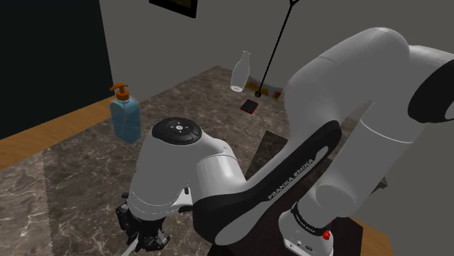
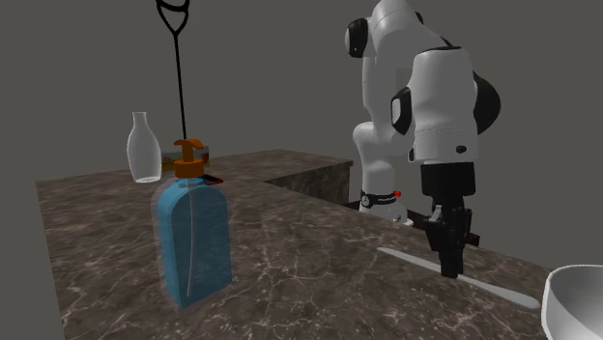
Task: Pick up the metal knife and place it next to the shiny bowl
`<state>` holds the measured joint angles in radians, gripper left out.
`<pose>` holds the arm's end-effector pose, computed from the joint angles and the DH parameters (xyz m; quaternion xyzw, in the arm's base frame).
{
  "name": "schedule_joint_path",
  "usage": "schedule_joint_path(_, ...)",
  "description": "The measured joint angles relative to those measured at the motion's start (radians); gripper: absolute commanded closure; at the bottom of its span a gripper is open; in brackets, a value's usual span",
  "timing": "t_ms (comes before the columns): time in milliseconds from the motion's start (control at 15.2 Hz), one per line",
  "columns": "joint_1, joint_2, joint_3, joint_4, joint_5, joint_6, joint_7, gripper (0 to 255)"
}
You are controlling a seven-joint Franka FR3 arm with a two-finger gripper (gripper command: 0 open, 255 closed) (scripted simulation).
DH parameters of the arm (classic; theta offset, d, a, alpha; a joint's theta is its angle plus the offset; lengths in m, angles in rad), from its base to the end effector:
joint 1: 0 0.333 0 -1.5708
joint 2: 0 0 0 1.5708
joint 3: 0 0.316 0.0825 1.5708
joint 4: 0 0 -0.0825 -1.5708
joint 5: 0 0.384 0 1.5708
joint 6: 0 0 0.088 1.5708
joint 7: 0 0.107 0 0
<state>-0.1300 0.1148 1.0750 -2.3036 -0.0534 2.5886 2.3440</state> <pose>0.3173 0.4359 0.3460 -0.7684 0.6286 0.0418 0.1130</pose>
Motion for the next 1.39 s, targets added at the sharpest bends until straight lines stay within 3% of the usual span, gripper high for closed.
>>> schedule_joint_path(330,0.002,0.004,-0.003,-0.001,-0.007,0.004,0.004,255)
schedule_joint_path(396,0.002,0.004,-0.003,-0.001,-0.007,0.004,0.004,0)
schedule_joint_path(792,0.002,0.004,-0.003,-0.001,-0.007,0.004,0.004,0)
schedule_joint_path(858,-0.016,-0.021,0.013,-0.002,0.027,-0.008,-0.023,0)
schedule_joint_path(990,-0.062,-0.14,0.057,0.003,0.196,-0.072,-0.141,0)
schedule_joint_path(1056,-0.062,-0.187,0.048,0.005,0.267,-0.101,-0.193,0)
schedule_joint_path(1386,-0.049,-0.225,0.03,0.013,0.324,-0.132,-0.23,0)
